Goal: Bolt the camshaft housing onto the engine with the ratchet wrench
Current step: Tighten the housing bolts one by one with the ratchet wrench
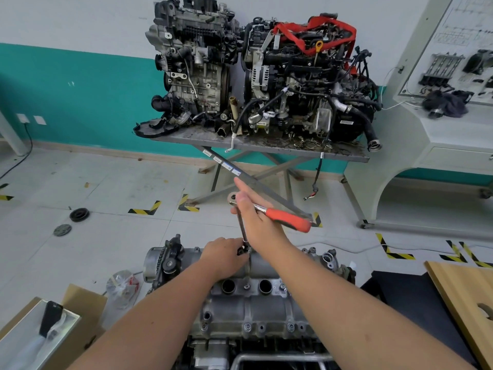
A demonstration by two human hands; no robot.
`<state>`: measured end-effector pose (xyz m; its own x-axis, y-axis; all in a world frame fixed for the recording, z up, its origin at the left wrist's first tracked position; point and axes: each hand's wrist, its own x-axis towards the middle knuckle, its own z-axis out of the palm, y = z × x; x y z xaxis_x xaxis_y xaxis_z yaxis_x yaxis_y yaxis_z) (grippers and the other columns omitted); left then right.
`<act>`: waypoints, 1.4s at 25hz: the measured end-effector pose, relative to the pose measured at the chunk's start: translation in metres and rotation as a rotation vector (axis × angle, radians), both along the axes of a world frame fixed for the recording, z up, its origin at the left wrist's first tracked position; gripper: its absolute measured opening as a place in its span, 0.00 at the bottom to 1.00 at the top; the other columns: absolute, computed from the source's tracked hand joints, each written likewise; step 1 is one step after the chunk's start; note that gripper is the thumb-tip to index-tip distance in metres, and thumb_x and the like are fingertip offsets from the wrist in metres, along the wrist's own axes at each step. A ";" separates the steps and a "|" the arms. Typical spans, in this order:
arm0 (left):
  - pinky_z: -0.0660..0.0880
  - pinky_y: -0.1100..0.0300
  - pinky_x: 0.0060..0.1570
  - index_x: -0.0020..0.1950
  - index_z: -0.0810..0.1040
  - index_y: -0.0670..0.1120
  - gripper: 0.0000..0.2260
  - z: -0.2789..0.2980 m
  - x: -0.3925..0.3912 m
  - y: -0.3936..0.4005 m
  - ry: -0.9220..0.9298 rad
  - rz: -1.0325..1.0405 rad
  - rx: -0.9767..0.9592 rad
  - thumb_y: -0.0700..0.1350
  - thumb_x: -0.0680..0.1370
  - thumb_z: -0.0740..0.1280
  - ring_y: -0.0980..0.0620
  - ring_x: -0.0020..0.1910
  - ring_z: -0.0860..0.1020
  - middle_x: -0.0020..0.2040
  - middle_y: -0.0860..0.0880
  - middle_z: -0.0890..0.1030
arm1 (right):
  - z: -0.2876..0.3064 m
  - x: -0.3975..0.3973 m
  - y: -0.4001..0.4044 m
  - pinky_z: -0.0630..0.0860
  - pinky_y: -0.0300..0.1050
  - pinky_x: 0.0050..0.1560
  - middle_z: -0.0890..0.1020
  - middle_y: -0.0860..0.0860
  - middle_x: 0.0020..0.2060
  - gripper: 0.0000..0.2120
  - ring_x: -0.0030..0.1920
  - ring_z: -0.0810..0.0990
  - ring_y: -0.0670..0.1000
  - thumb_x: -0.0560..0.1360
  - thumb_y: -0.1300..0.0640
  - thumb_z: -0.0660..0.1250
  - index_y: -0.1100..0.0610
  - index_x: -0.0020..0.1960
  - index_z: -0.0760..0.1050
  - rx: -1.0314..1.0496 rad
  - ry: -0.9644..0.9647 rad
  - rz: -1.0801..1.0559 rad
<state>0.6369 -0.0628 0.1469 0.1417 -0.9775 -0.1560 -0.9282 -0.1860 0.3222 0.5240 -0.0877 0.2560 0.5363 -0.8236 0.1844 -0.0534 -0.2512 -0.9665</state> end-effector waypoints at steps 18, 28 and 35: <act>0.72 0.54 0.50 0.58 0.77 0.53 0.12 0.002 -0.001 0.001 0.051 0.019 -0.020 0.55 0.79 0.59 0.44 0.55 0.77 0.53 0.48 0.82 | 0.039 -0.012 -0.029 0.69 0.50 0.45 0.78 0.53 0.48 0.23 0.47 0.76 0.57 0.84 0.44 0.48 0.52 0.72 0.70 -1.120 0.888 -0.053; 0.73 0.53 0.51 0.56 0.77 0.53 0.12 -0.004 0.001 -0.001 0.017 0.014 -0.029 0.55 0.79 0.59 0.43 0.56 0.77 0.55 0.47 0.82 | 0.051 0.001 -0.009 0.73 0.40 0.36 0.83 0.54 0.33 0.08 0.40 0.84 0.53 0.80 0.67 0.57 0.58 0.44 0.66 0.714 -0.209 0.010; 0.73 0.53 0.51 0.55 0.77 0.52 0.12 -0.003 0.001 -0.002 0.015 0.024 -0.006 0.56 0.79 0.59 0.43 0.56 0.77 0.54 0.47 0.82 | 0.008 -0.001 -0.007 0.77 0.45 0.54 0.84 0.44 0.50 0.07 0.53 0.81 0.45 0.80 0.48 0.64 0.41 0.51 0.82 0.389 -0.277 -0.142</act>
<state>0.6377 -0.0652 0.1439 0.1633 -0.9747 -0.1528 -0.9186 -0.2067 0.3369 0.5235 -0.0949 0.2640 0.3883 -0.9210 -0.0318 0.2107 0.1223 -0.9699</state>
